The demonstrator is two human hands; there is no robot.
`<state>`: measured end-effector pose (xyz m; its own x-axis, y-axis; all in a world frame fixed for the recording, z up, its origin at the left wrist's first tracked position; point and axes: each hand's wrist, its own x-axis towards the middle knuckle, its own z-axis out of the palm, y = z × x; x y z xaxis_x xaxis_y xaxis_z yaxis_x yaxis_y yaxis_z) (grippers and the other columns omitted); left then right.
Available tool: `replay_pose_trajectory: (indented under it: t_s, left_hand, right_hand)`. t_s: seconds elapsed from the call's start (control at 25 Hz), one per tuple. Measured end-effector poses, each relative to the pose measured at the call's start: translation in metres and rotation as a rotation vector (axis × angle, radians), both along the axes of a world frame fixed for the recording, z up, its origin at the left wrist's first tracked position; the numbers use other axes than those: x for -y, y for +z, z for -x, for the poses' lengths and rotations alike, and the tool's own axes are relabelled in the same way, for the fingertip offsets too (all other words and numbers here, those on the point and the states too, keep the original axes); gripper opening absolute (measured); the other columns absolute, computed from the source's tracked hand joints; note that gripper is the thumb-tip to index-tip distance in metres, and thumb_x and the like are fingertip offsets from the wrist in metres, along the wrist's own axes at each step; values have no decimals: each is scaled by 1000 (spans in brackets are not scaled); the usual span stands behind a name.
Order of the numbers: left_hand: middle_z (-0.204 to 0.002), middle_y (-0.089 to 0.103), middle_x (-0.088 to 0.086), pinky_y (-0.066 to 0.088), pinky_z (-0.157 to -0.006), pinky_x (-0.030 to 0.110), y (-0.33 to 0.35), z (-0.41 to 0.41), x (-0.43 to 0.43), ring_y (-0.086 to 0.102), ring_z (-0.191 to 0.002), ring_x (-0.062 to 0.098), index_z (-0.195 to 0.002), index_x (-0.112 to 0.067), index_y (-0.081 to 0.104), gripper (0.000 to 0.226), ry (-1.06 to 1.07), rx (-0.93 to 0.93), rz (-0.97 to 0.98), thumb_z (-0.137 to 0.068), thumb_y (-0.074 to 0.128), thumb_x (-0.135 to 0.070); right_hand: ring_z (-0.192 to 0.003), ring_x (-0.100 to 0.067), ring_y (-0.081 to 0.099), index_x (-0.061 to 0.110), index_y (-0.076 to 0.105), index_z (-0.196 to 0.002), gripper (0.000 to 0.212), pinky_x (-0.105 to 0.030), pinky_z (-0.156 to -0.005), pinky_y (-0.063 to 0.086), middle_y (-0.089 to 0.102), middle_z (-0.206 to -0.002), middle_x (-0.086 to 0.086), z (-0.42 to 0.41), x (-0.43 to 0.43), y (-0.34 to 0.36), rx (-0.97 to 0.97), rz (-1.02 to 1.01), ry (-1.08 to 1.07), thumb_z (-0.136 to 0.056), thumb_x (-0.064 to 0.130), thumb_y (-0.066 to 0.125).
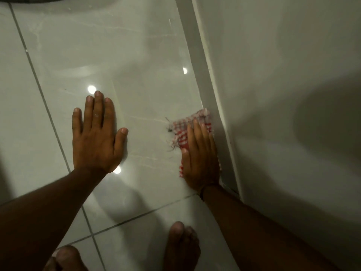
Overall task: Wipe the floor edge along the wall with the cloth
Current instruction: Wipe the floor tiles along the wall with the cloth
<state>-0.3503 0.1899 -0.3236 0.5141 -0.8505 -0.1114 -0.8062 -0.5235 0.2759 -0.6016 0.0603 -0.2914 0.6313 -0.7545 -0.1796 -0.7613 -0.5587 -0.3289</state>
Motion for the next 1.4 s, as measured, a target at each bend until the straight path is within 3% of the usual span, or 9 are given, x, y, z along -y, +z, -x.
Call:
replay_pose_trajectory:
  t_s: [0.2,0.44,0.76,1.12,1.28,1.4]
  left_hand:
    - [-185,-2,19,0,-138,56,0,1,0,-5,-172,32,-176,-6,3,82,-2,4,-6,-110,24,-50]
    - [-185,-2,18,1,-138,57,0,0,1,-4,-172,32,-176,-6,4,83,2,4,-10,-110,24,-51]
    - [-185,0,20,1,-138,57,3,1,1,-2,-172,34,-176,-5,6,82,-5,7,5,-109,25,-50]
    - [-184,8,23,4,-137,58,5,2,1,5,-172,38,-174,-1,14,81,-6,38,18,-109,28,-47]
    - [-184,7,24,6,-137,60,5,1,2,4,-172,38,-174,0,15,82,-7,32,-3,-109,28,-49]
    - [-184,5,22,4,-137,59,2,0,2,2,-172,37,-175,-2,12,84,-13,34,-12,-109,28,-50]
  right_hand:
    - [-161,-24,12,13,23,-163,61,-51,-127,24,17,-173,-7,62,-51,3,-60,-13,-26,-106,33,33]
    - [-159,-30,21,7,30,-160,61,-55,-121,34,22,-171,-11,129,-104,6,-166,15,7,-105,33,36]
    - [-161,-29,15,8,23,-162,63,-55,-123,29,17,-173,-12,120,-97,11,-200,-47,24,-106,37,33]
    - [-160,-27,18,6,25,-161,62,-49,-127,22,25,-171,-15,-58,43,-4,39,31,-6,-104,31,29]
    - [-161,-27,15,6,20,-162,75,-46,-130,14,19,-172,-15,-143,111,-8,28,64,13,-96,40,16]
    - [-161,-26,12,8,16,-163,67,-43,-131,9,15,-173,-13,-176,136,-11,18,72,-12,-103,38,20]
